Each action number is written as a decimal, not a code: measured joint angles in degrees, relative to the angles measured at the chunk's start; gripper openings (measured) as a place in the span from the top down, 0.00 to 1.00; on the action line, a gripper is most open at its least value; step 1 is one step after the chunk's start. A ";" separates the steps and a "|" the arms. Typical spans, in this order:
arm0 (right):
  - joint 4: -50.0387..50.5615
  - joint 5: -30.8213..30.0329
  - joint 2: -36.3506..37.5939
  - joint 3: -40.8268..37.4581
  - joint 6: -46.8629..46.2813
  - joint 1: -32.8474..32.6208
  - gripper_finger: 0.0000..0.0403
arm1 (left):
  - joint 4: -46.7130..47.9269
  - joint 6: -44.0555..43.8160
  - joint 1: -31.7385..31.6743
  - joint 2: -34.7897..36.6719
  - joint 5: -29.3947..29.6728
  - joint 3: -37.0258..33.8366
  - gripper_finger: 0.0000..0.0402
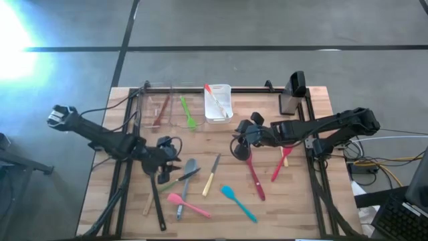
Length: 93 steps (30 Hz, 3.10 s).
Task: Pick & Place Kitchen Items
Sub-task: Put the green table knife into the white bin
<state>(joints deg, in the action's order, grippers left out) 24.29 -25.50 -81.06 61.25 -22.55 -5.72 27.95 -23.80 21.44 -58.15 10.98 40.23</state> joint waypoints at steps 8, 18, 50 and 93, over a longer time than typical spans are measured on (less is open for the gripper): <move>-0.08 0.00 0.00 0.00 0.00 0.00 0.69 | 4.73 -7.41 2.31 -0.27 -5.24 -0.08 0.65; -0.50 0.00 0.00 0.00 0.00 0.00 0.67 | 5.61 -7.36 2.30 -7.05 -6.03 -0.15 0.65; -0.55 0.02 0.00 0.00 0.02 0.00 0.67 | 1.83 -22.38 2.41 -20.22 -13.50 -0.17 0.65; -0.63 -0.02 0.00 -0.80 0.22 0.00 0.67 | -4.25 -25.95 3.56 -35.16 -4.16 -0.08 0.87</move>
<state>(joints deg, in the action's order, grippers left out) 23.66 -25.52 -81.06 60.45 -22.33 -5.72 23.70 -49.75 25.00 -93.31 6.82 40.15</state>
